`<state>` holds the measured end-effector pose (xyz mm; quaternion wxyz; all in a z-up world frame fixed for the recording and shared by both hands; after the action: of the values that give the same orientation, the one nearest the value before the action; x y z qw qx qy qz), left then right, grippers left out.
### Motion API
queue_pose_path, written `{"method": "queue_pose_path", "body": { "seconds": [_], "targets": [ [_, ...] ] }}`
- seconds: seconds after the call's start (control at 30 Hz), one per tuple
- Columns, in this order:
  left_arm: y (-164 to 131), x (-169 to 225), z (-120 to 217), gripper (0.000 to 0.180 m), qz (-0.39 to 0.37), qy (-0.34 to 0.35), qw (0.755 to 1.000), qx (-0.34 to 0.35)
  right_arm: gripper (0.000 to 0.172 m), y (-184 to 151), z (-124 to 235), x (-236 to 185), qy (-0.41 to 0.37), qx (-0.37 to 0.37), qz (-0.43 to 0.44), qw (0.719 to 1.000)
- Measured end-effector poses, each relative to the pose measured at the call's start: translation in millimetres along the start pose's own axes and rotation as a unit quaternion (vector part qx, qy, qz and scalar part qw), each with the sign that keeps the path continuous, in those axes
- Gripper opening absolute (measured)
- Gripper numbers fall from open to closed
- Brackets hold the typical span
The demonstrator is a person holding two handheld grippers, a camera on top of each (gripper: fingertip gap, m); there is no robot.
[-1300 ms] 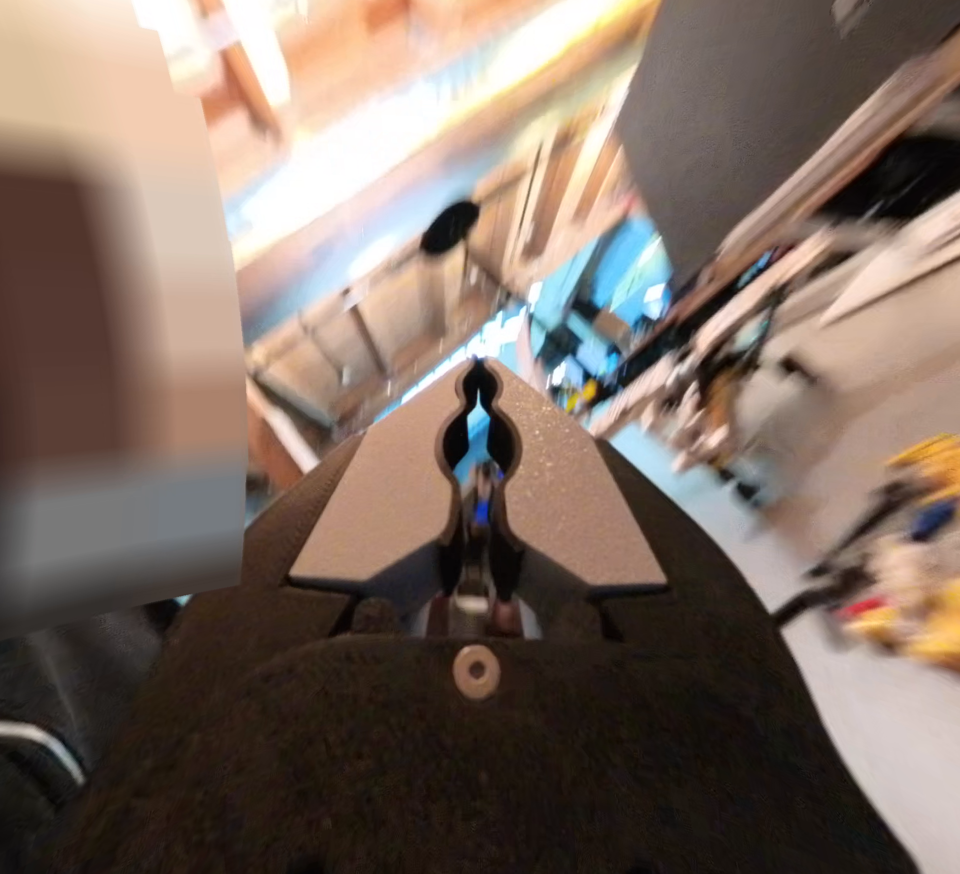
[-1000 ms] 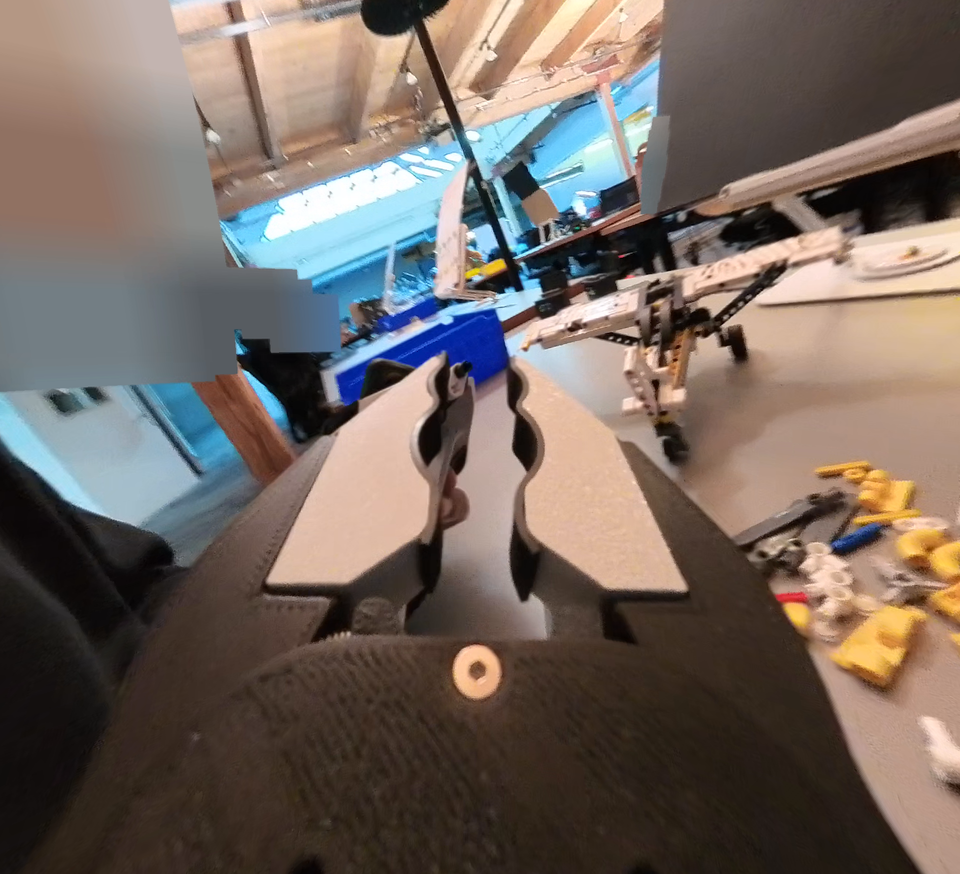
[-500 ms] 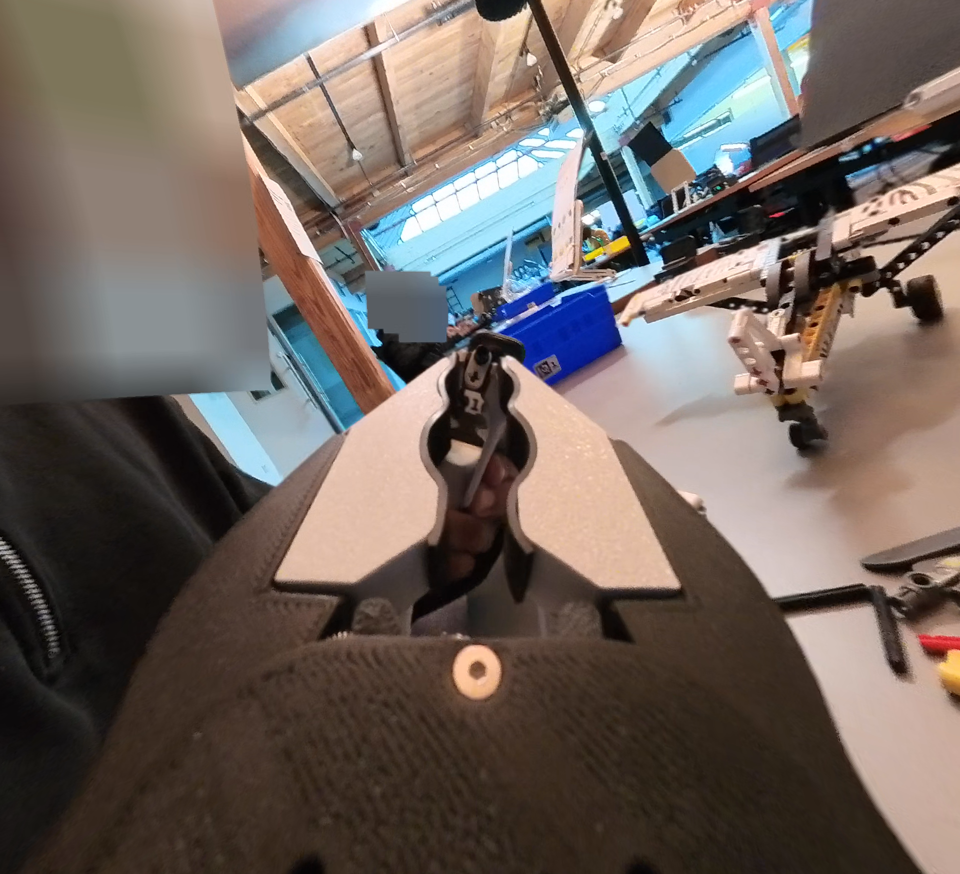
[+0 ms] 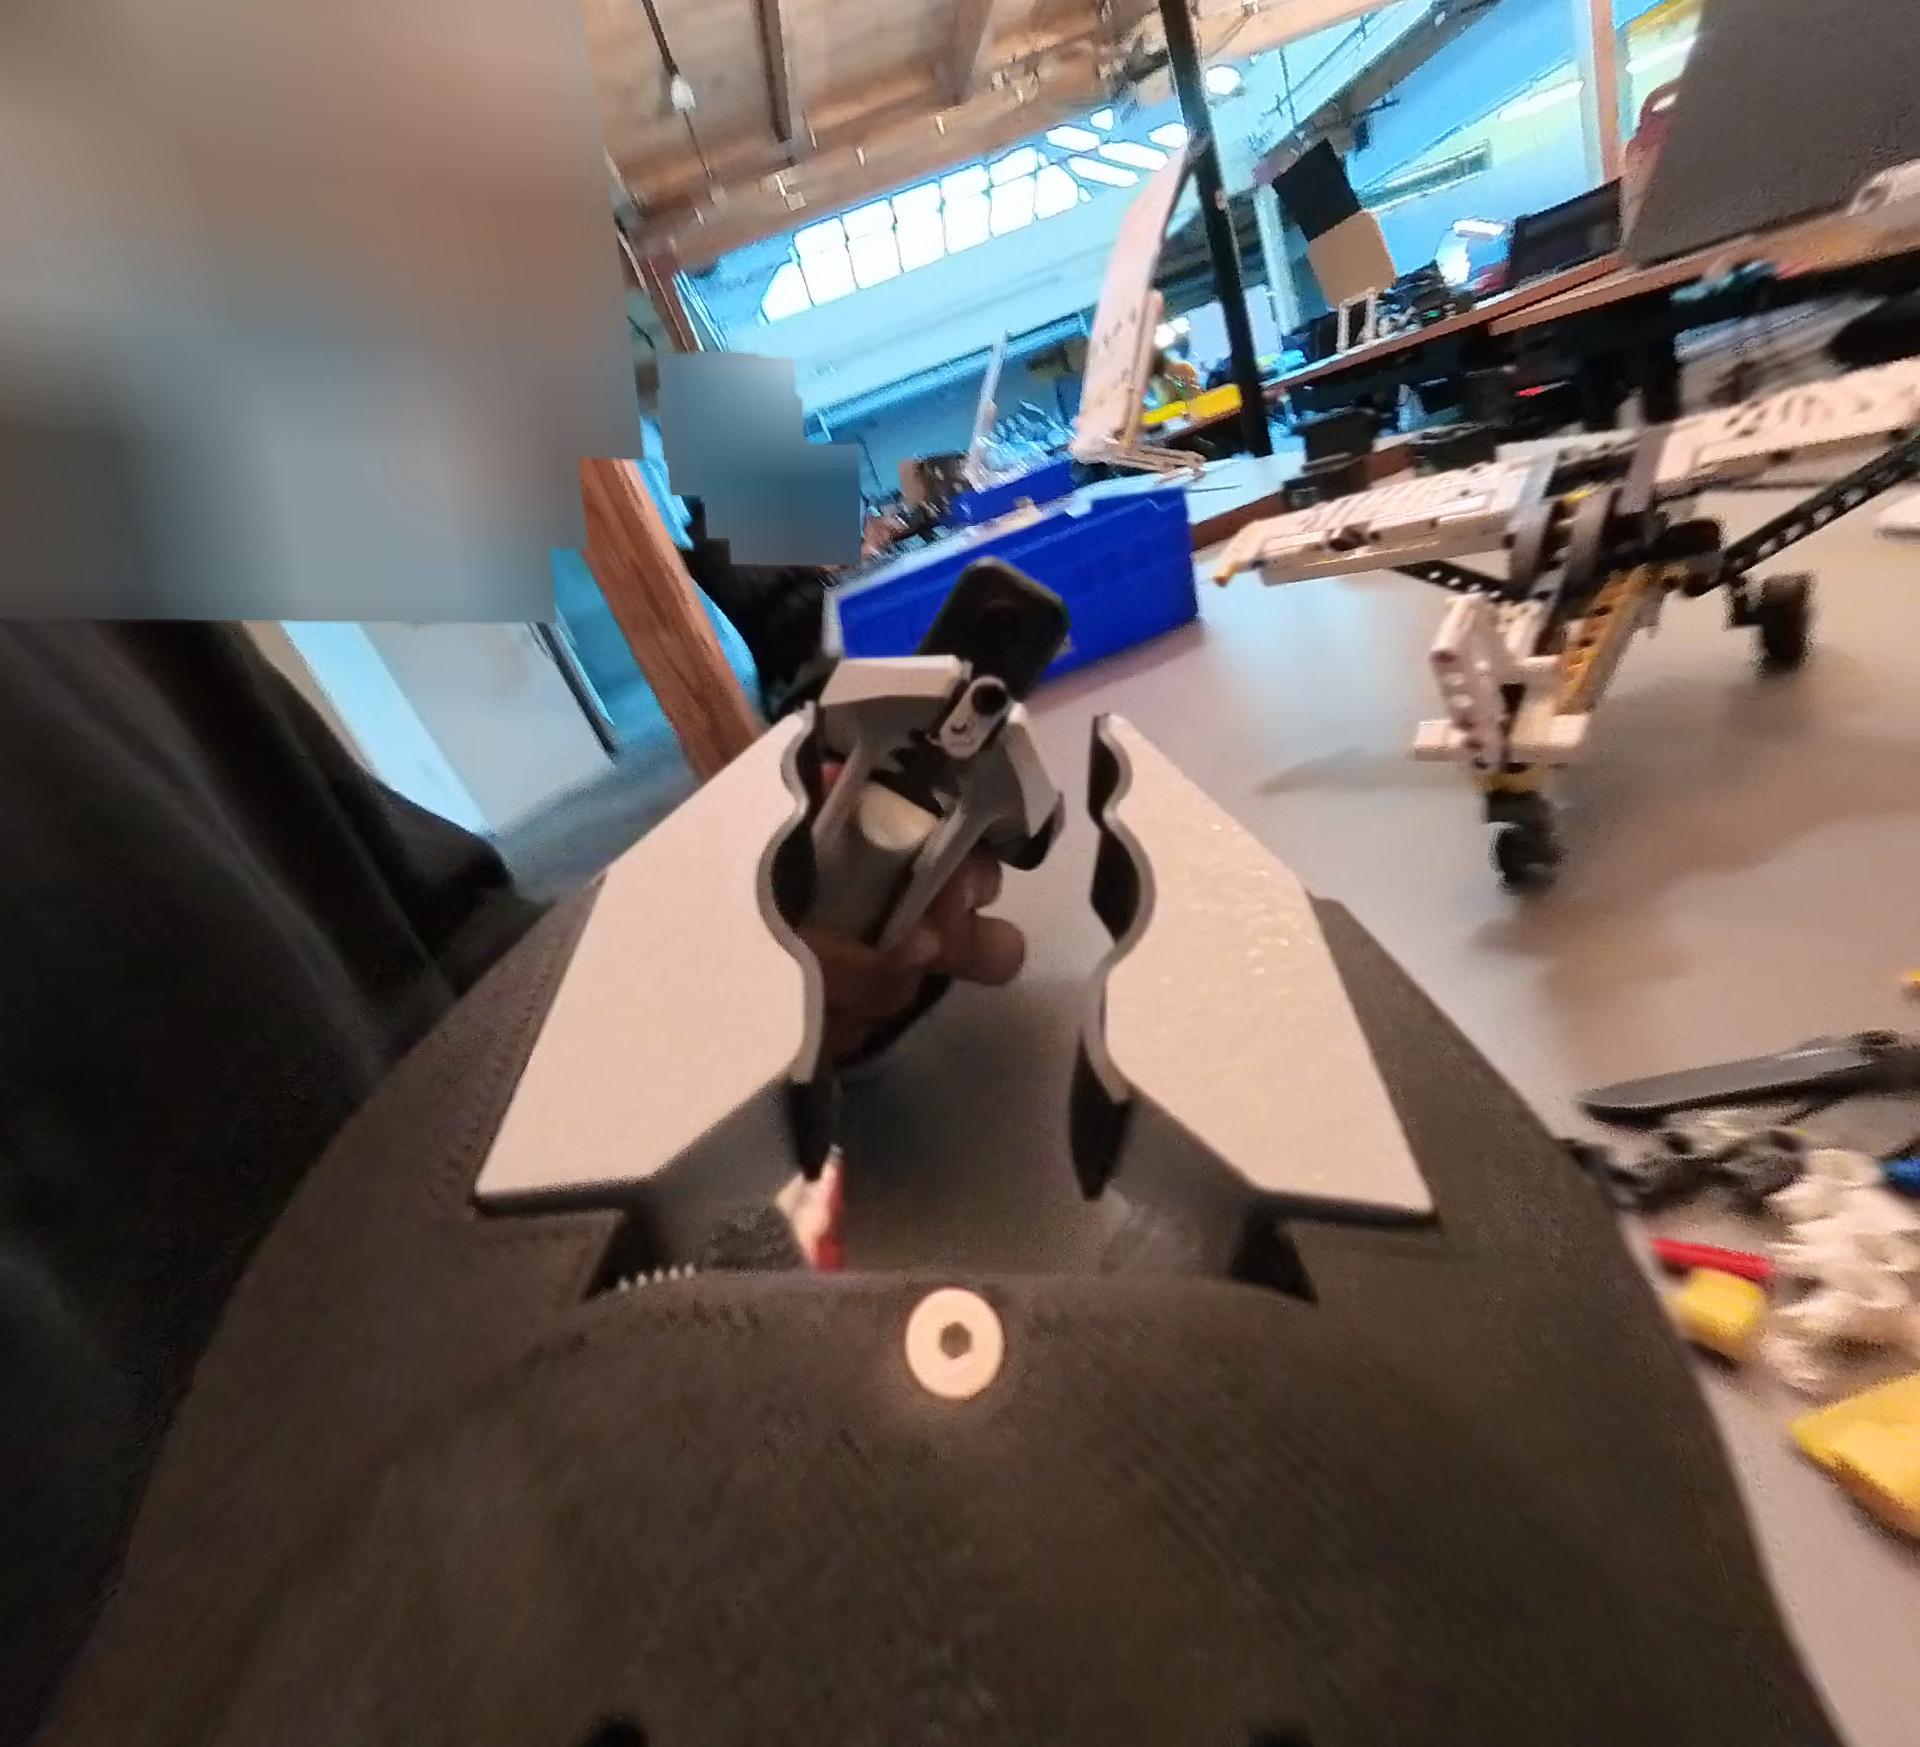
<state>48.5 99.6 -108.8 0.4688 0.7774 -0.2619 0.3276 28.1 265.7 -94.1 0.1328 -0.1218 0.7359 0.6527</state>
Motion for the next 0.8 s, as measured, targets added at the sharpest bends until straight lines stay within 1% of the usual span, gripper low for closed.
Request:
{"method": "queue_pose_path", "body": {
  "seconds": [0.03, 0.13, 0.17, 0.23, 0.37, 0.53, 0.6, 0.7, 0.8],
  "targets": [
    [0, -3, -1, 0.006, 0.025, -0.008, 0.999, -0.025, 0.051, 1, 1, -2, -0.013, -0.016, 0.034, 0.999],
    [-3, -9, -3, 0.006, 0.086, -0.031, 0.989, -0.112, 0.043, 2, 6, -9, -0.034, -0.059, 0.129, 0.989],
    [-4, -9, -3, 0.007, 0.095, -0.035, 0.985, -0.137, 0.04, 2, 9, -11, -0.035, -0.071, 0.152, 0.985],
    [-4, -11, -1, 0.007, 0.096, -0.027, 0.982, -0.162, 0.035, 2, 13, -14, -0.035, -0.091, 0.189, 0.977],
    [-2, -12, 4, 0.006, 0.098, -0.018, 0.98, -0.174, 0.022, 1, 18, -15, -0.039, -0.106, 0.222, 0.969],
    [-1, -15, 7, 0.007, 0.104, -0.022, 0.98, -0.168, 0.024, -3, 16, -14, -0.039, -0.111, 0.217, 0.969],
    [0, -17, 7, 0.006, 0.114, -0.03, 0.981, -0.153, 0.02, -4, 16, -15, -0.045, -0.114, 0.228, 0.966],
    [-1, -20, 8, 0.006, 0.12, -0.033, 0.981, -0.15, 0.009, -1, 18, -16, -0.052, -0.099, 0.234, 0.966],
    [-2, -20, 8, 0.006, 0.121, -0.039, 0.98, -0.15, 0.01, 1, 21, -14, -0.05, -0.09, 0.221, 0.97]
  ]
}}
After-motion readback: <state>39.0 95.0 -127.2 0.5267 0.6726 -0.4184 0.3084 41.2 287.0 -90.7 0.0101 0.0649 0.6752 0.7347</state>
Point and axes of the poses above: each gripper's, where its closed fingertips meet, z back along the fingers, y out of its top, x = y × z across the jaws, the point moved 10 cm from there along z, back along the fingers, and after that the axes turned 6 degrees about -x, right-handed, at the moved point
